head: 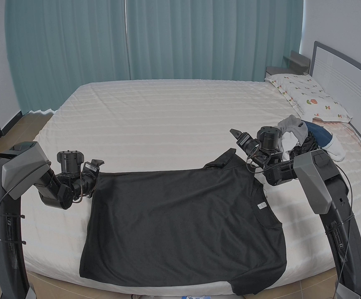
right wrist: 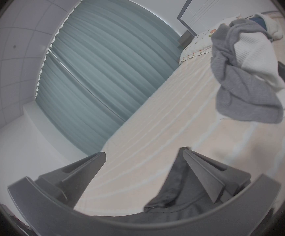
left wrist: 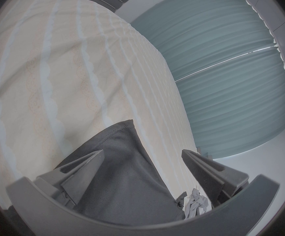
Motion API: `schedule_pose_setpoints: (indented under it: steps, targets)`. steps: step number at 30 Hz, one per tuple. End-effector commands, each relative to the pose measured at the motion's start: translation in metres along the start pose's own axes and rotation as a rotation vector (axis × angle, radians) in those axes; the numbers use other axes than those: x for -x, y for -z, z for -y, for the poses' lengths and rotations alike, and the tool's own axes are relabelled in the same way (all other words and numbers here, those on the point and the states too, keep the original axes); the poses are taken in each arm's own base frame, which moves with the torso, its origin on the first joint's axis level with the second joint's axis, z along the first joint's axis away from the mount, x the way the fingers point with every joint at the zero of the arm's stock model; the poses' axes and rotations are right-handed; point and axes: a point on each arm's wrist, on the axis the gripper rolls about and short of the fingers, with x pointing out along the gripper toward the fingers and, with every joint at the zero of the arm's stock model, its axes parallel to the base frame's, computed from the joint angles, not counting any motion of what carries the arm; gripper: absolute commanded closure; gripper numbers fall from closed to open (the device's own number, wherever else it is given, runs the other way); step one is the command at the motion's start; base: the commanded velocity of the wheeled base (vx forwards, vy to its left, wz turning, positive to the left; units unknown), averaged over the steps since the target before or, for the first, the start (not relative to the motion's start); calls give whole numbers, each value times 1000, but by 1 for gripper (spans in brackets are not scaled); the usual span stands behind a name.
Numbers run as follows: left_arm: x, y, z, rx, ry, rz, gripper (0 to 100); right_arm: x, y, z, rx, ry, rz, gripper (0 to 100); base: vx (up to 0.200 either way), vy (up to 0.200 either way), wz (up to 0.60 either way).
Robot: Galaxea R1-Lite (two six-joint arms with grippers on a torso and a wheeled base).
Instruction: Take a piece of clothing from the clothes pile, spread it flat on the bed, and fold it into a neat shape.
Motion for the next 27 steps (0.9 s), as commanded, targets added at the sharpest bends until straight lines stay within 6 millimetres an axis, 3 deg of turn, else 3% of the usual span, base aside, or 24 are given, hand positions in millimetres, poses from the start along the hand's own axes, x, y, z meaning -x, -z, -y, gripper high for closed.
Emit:
schedule_pose_setpoints:
  steps: [1, 12, 27]
  targets:
    - [-1, 0, -1, 0, -2, -1, 0, 4, -16, 16, 18, 57, 6, 0, 0, 0, 0]
    - [-1, 1, -1, -3, -3, -1, 0, 18, -4, 56, 65, 173, -88, 0, 0, 0, 0]
    - [-1, 3, -1, -6, -4, -5, 0, 25, 23, 66, 66, 213, -165, 0, 0, 0, 0]
